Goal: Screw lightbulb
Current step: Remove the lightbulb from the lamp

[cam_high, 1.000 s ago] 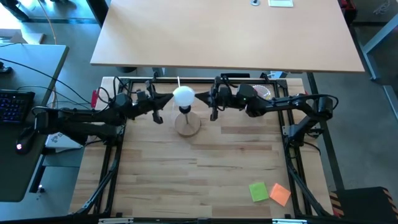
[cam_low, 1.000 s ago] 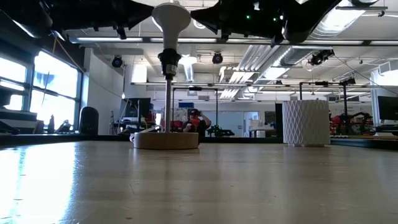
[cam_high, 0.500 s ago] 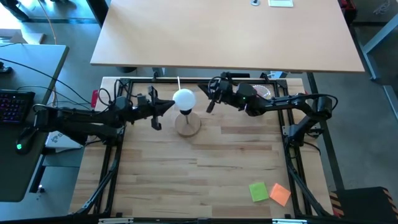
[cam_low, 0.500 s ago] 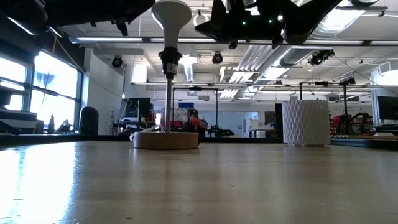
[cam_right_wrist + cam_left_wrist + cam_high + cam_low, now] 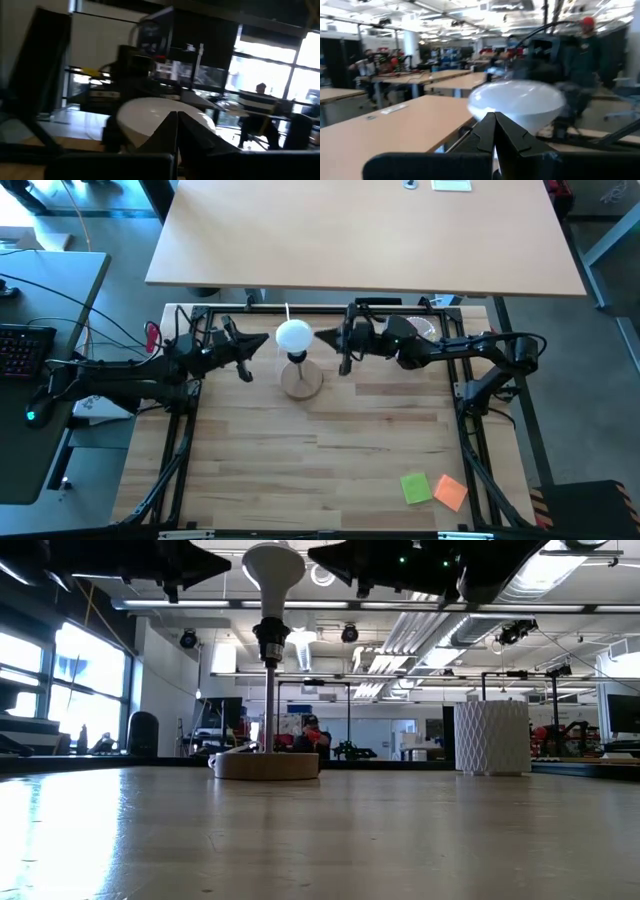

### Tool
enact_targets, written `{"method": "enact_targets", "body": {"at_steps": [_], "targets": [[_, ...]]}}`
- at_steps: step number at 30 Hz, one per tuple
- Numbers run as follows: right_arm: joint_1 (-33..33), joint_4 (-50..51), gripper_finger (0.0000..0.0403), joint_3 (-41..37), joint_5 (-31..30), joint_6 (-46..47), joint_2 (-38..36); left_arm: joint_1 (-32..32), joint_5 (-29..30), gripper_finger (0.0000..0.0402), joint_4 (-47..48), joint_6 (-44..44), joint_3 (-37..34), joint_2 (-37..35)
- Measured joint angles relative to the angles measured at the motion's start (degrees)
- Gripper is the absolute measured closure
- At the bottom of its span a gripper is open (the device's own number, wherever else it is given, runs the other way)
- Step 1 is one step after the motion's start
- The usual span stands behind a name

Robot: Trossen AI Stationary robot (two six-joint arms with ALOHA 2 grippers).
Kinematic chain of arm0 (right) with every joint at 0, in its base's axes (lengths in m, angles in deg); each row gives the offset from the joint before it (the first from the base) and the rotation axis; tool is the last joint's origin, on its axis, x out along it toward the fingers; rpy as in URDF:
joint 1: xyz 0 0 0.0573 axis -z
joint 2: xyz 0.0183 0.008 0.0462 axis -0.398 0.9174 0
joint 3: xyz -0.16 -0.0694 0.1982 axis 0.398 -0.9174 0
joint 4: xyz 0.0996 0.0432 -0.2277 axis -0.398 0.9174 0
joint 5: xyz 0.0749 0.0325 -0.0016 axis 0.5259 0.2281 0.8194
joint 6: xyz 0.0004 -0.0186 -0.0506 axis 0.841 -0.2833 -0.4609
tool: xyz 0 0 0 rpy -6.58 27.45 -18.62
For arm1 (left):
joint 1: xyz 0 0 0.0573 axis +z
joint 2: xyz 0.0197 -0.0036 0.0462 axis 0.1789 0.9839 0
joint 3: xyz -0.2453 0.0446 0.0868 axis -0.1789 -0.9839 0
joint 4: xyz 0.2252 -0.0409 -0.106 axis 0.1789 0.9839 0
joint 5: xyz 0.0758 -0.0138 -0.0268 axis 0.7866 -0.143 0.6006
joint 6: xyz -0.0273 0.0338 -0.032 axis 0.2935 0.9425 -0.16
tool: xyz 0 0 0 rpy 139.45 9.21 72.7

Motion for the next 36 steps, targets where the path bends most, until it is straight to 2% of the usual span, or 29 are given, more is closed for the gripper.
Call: {"method": "enact_targets", "body": {"at_steps": [4, 7, 13, 19, 24, 28, 33, 36], "targets": [[-1.4, -0.7, 0.0401, 0.0, 3.5, -0.5, 0.0, 2.7, -0.1, 0.0401, -0.6, 0.0, 0.0, 2.2], [-1.9, -1.2, 0.0401, 0.0, 2.9, -0.5, 0.2, 4.8, -0.8, 0.0402, -2.8, 0.0, 0.0, 4.3], [-1.4, -1.8, 0.0401, 0.0, 1.8, 0.2, 2.3, 6.7, -7.5, 0.0402, -12.2, -1.0, 0.0, 9.8], [-0.4, -2.7, 0.0401, 0.0, 2.3, 1.4, 3.1, 6.4, -7.5, 0.0402, -15.2, -3.9, 0.0, 12.8], [-0.1, -3.1, 0.0401, 0.0, -2.9, 1.3, 3.0, 4.6, -7.2, 0.0401, -14.7, -5.5, 0.0, 12.6], [0.3, -2.1, 0.0401, 0.2, -8.7, 1.4, 3.3, 2.2, -13.2, 0.0402, -14.3, -5.7, 0.1, 12.8], [0.1, -0.9, 0.0401, 0.1, -12.6, 1.3, 3.4, -0.4, -12.1, 0.0402, -14.9, -4.7, 0.1, 12.7], [0.0, -0.8, 0.0401, 0.1, -16.0, 0.0, 3.3, -1.5, -9.4, 0.0402, -14.4, -4.0, 0.1, 12.7]]}}
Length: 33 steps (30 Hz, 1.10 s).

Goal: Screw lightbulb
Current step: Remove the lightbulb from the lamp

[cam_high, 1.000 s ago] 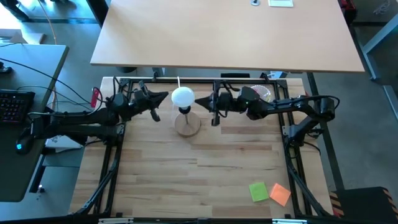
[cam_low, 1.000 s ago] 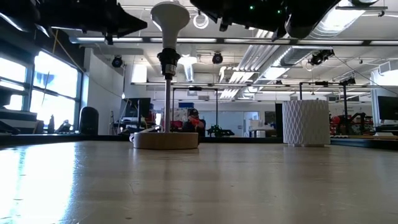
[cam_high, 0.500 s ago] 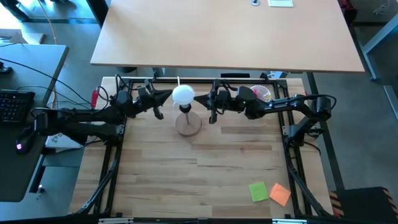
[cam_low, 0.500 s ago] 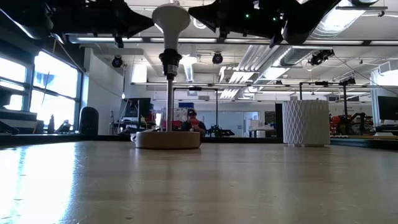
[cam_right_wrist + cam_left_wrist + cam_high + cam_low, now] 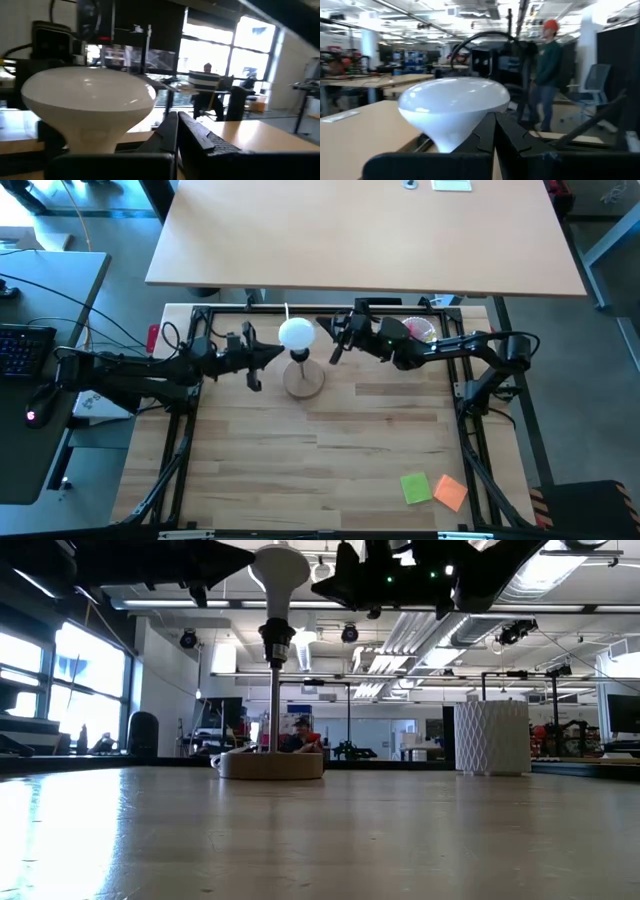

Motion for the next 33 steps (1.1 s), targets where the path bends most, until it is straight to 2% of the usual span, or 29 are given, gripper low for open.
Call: {"method": "enact_targets", "body": {"at_steps": [4, 9, 11, 13, 15, 17, 19, 21, 23, 26, 33], "targets": [[-0.3, 1.0, 0.0401, 0.0, -3.3, -2.9, -1.9, -0.6, 3.1, 0.0402, 2.7, 1.5, 0.0, -1.8], [-0.7, 6.4, 0.0401, 0.0, -2.7, -4.6, -5.2, -0.5, 8.7, 0.0402, 9.3, 3.8, 0.0, -6.2], [-1.1, 8.0, 0.0401, -0.1, 0.1, -5.7, -6.2, -0.5, 10.8, 0.0402, 9.8, 5.3, 0.0, -7.4], [-1.2, 6.0, 0.0401, -2.0, 6.0, -5.1, -7.1, -0.3, 11.9, 0.0402, 10.0, 6.8, 0.0, -8.3], [-0.9, 0.2, 0.0401, -5.2, 10.8, -3.4, -7.6, 0.2, 12.1, 0.0402, 10.4, 7.8, 0.0, -8.7], [0.1, -6.9, 0.0401, -8.5, 12.4, -1.2, -7.9, 0.8, 12.1, 0.0402, 10.6, 8.0, 0.0, -8.7], [1.3, -11.8, 0.0401, -10.9, 14.1, 2.0, -8.0, 1.3, 11.3, 0.0402, 10.4, 8.0, 0.0, -8.5], [2.4, -12.6, 0.0401, -11.3, 18.7, 5.2, -7.5, 2.1, 9.7, 0.0402, 9.1, 8.0, 0.0, -7.8], [2.9, -12.4, 0.0401, -10.3, 24.0, 7.0, -6.4, 3.2, 8.1, 0.0402, 6.9, 7.8, 0.0, -6.8], [2.9, -12.4, 0.0401, -7.8, 28.7, 7.3, -4.2, 5.4, 6.3, 0.0402, 3.8, 6.3, 0.0, -5.1], [3.1, -10.2, 0.0401, -3.0, 29.8, 6.9, -0.8, 10.2, -1.8, 0.0402, -2.3, 1.1, 0.0, 0.1]]}}
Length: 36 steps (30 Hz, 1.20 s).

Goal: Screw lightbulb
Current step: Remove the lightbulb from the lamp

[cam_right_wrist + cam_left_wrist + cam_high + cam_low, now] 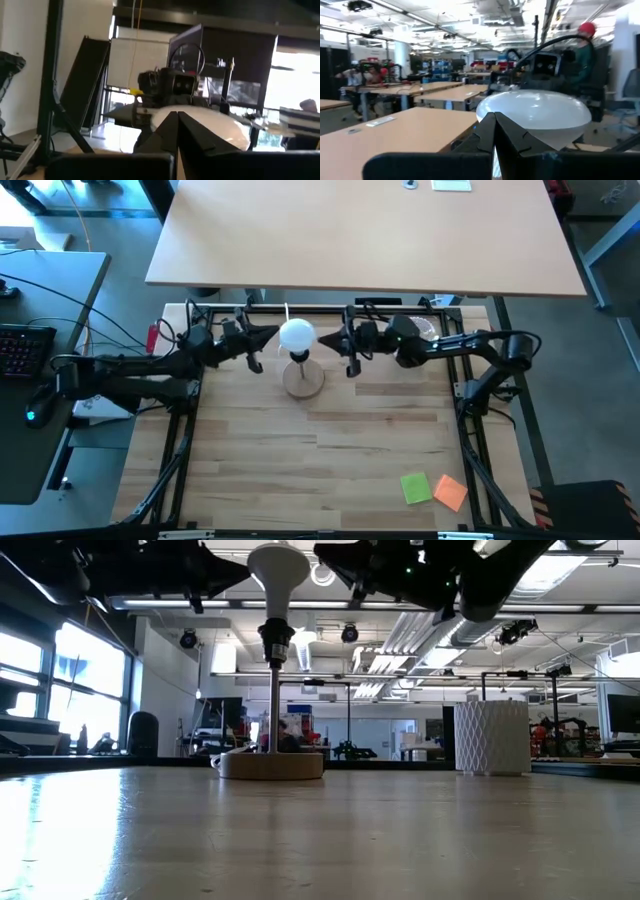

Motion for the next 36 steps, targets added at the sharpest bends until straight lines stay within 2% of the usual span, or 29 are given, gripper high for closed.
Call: {"method": "enact_targets", "body": {"at_steps": [3, 9, 19, 23, 29, 36], "targets": [[0.1, 3.7, 0.0401, 1.9, 0.0, -0.8, 0.8, 0.4, -1.8, 0.0402, -3.1, -1.0, 0.0, 1.9], [0.0, 6.8, 0.0401, 4.0, -1.0, -2.0, 1.7, 0.0, -1.0, 0.0402, -4.4, -2.0, 0.0, 3.0], [1.0, 8.1, 0.0401, 4.0, -12.3, -2.0, 1.8, -4.4, -4.8, 0.0402, -4.8, -4.2, 0.0, 3.0], [1.3, 10.1, 0.0401, 3.8, -16.2, -1.5, 2.1, -6.4, -4.7, 0.0402, -4.3, -4.1, 0.0, 3.0], [1.6, 10.2, 0.0401, 3.8, -25.2, -2.1, 1.8, -7.7, -2.0, 0.0401, -3.1, -3.7, 0.0, 2.6], [1.1, 14.7, 0.0401, 3.8, -25.4, -4.9, -1.9, -7.9, 0.4, 0.0401, 3.3, -2.8, 0.0, -0.5]]}}
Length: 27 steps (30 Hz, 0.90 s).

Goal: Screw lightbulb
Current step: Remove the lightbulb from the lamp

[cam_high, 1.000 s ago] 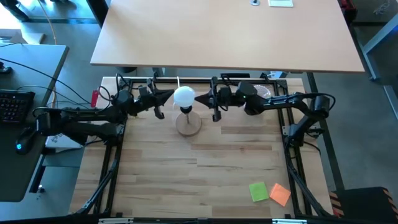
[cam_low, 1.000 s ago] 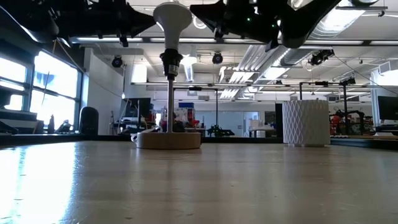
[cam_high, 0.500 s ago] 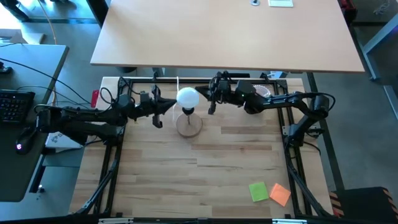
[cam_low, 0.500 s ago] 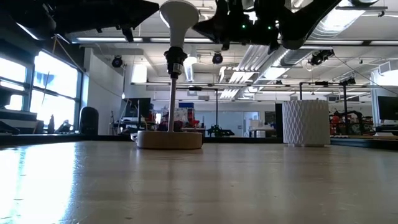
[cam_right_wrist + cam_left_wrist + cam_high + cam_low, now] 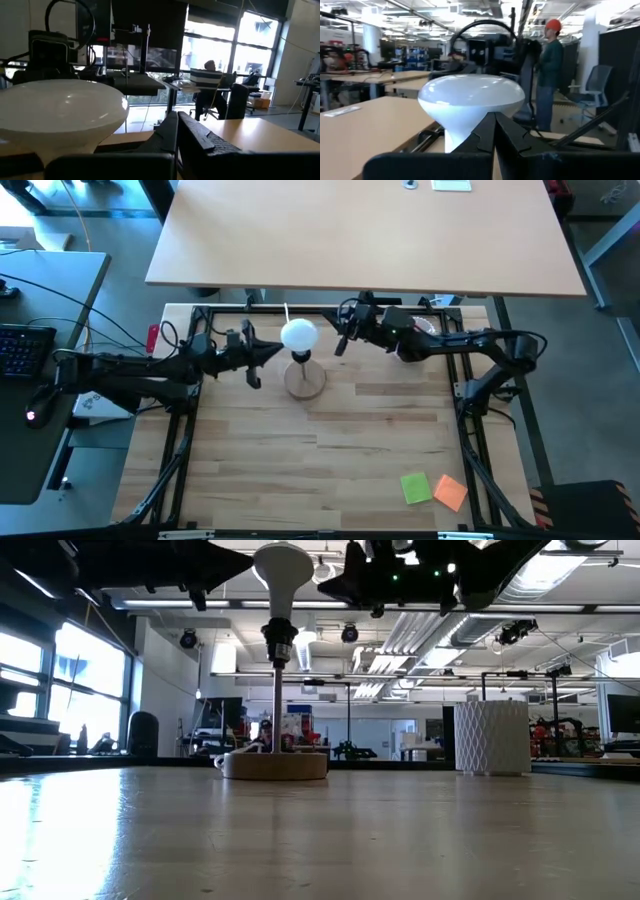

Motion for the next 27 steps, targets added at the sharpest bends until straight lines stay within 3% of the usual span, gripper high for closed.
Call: {"method": "enact_targets", "body": {"at_steps": [6, 12, 15, 27], "targets": [[-2.2, 4.6, 0.0401, 0.0, 2.4, -3.7, -3.3, -1.1, 5.8, 0.0401, 6.3, 3.2, 0.0, -3.9], [-4.2, 7.3, 0.0401, 0.0, 14.6, -6.8, -5.2, -2.0, 11.3, 0.0401, 11.7, 5.2, 0.0, -8.2], [-4.5, 8.6, 0.0401, 0.0, 17.4, -6.8, -5.2, -1.7, 12.8, 0.0401, 10.2, 7.3, 0.0, -9.1], [-2.7, 10.5, 0.0401, 0.0, 15.5, -5.1, -3.8, -0.3, 6.4, 0.0402, -2.9, 3.3, 0.0, 0.3]]}}
